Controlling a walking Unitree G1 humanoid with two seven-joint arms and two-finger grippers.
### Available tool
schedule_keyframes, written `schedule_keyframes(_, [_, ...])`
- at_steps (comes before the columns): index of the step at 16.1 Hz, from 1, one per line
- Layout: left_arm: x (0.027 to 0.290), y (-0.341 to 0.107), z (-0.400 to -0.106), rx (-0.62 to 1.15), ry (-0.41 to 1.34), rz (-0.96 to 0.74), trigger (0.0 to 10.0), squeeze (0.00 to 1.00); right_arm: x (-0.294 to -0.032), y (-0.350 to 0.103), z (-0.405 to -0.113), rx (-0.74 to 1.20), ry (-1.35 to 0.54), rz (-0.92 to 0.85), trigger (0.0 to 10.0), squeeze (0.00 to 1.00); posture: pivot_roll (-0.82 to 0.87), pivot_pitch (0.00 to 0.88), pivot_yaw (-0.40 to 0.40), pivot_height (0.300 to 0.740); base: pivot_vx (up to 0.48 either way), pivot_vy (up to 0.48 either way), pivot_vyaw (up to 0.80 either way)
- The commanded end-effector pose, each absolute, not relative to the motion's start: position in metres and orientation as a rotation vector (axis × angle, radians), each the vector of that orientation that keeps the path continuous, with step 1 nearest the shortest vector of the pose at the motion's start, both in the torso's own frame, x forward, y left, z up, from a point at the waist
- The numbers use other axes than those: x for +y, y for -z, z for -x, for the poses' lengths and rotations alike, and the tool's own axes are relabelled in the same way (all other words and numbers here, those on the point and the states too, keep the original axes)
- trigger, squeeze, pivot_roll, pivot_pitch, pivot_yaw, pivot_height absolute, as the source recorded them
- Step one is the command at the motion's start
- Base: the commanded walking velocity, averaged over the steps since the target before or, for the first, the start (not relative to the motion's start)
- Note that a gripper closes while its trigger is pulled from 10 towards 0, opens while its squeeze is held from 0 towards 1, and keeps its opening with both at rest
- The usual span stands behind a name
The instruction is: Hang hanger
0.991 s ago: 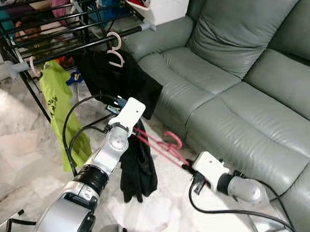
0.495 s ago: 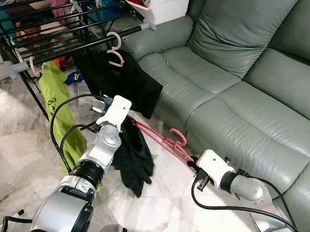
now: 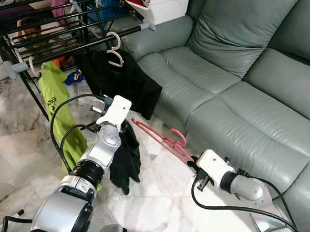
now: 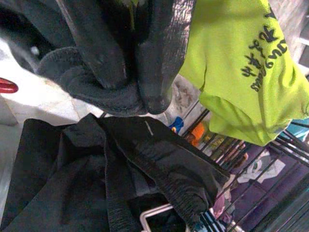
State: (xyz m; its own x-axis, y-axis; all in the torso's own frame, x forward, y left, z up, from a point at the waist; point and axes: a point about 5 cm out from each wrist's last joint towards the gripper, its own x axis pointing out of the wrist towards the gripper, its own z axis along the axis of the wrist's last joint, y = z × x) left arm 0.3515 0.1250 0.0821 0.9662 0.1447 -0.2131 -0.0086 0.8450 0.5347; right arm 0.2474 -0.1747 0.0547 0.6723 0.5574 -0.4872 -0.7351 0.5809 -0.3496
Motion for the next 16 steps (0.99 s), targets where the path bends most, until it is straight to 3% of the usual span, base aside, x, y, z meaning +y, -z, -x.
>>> schedule_keyframes(1, [0.126,-0.096,-0.359,0.205,-0.103,-0.556,10.0,0.00,-0.177,-0.056,-0.249,0.343,-0.757,0.565,10.0,0.00,-0.03,0.000,0.071,0.740,0.000,0.000,0.00])
schedule_keyframes(4, [0.129,-0.095,-0.360,0.232,-0.125,-0.533,10.0,0.00,-0.176,-0.055,-0.248,0.343,-0.762,0.560,10.0,0.00,-0.03,0.000,0.071,0.740,0.000,0.000,0.00])
schedule_keyframes(5, [0.079,-0.111,-0.350,0.117,0.226,-0.466,10.0,0.00,-0.180,-0.040,-0.253,0.417,-0.756,0.468,10.0,0.00,-0.02,0.000,0.045,0.740,0.000,0.000,0.00])
schedule_keyframes(6, [0.079,-0.110,-0.350,0.122,0.229,-0.482,10.0,0.00,-0.180,-0.039,-0.253,0.420,-0.754,0.460,10.0,0.00,-0.03,0.000,0.045,0.740,0.000,0.000,0.00])
schedule_keyframes(10, [0.105,-0.087,-0.343,0.167,0.215,-0.258,10.0,0.00,-0.170,-0.030,-0.241,0.409,-0.726,0.402,10.0,0.00,-0.03,0.000,0.046,0.740,0.000,0.000,0.00])
schedule_keyframes(14, [0.108,-0.083,-0.340,0.159,0.216,-0.248,10.0,0.00,-0.169,-0.027,-0.230,0.460,-0.831,0.426,10.0,0.00,-0.03,0.000,0.036,0.740,0.000,0.000,0.00])
schedule_keyframes(16, [0.111,-0.089,-0.346,0.136,0.093,-0.355,10.0,0.00,-0.174,-0.030,-0.225,0.484,-0.878,0.462,10.0,0.00,-0.03,0.000,0.036,0.740,0.000,0.000,0.00])
